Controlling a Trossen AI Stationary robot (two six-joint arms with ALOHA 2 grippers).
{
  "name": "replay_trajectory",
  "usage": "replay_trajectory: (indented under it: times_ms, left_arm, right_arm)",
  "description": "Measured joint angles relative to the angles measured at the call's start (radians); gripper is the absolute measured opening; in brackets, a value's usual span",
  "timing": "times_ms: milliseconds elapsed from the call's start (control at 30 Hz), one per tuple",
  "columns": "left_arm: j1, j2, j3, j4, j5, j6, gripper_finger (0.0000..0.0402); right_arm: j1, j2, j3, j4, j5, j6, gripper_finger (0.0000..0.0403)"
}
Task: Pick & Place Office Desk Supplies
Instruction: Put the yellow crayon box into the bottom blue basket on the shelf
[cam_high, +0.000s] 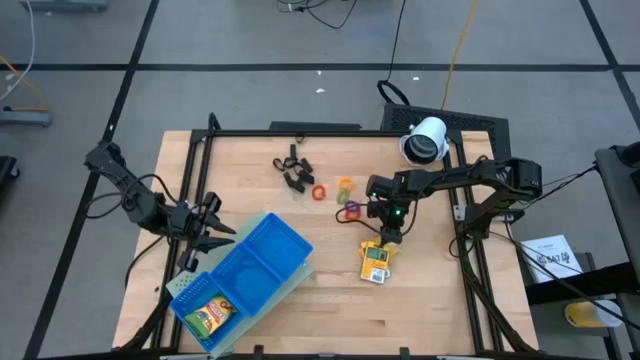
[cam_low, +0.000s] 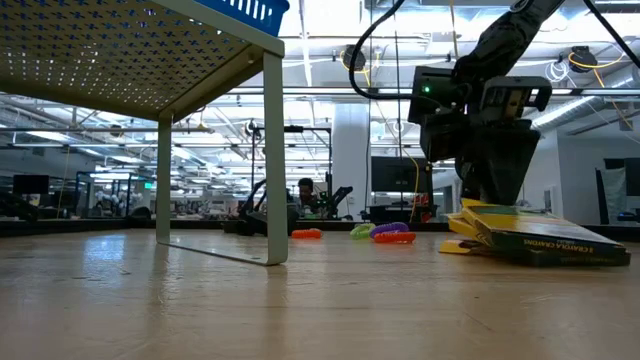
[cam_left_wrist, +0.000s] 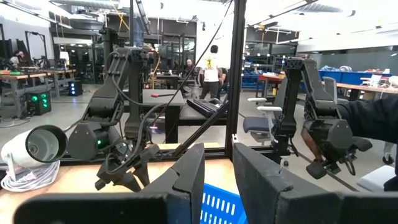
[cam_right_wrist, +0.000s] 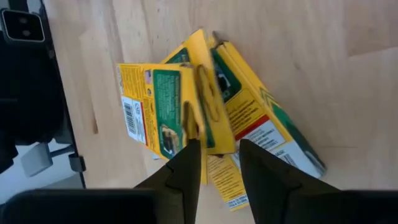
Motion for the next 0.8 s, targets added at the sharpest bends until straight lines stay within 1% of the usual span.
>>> replay_trajectory:
  times_ms: [167, 367, 467, 800]
  left_arm:
    - [0.000, 0.000, 0.000, 0.000, 0.000, 0.000, 0.0090]
    - [0.000, 0.000, 0.000, 0.000, -0.001, 0.007, 0.0090]
    - [0.000, 0.000, 0.000, 0.000, -0.001, 0.006, 0.0090]
    - [0.000, 0.000, 0.000, 0.000, -0.001, 0.002, 0.0090]
  right_arm:
    - [0.031, 0.000, 0.000, 0.019, 0.001, 0.001, 0.0103]
    - [0.069, 0.000, 0.000, 0.096, 0.022, 0.002, 0.0105]
    - [0.078, 0.000, 0.000, 0.110, 0.050, 0.002, 0.0098]
    - [0.079, 0.000, 0.000, 0.123, 0.055, -0.005, 0.0060]
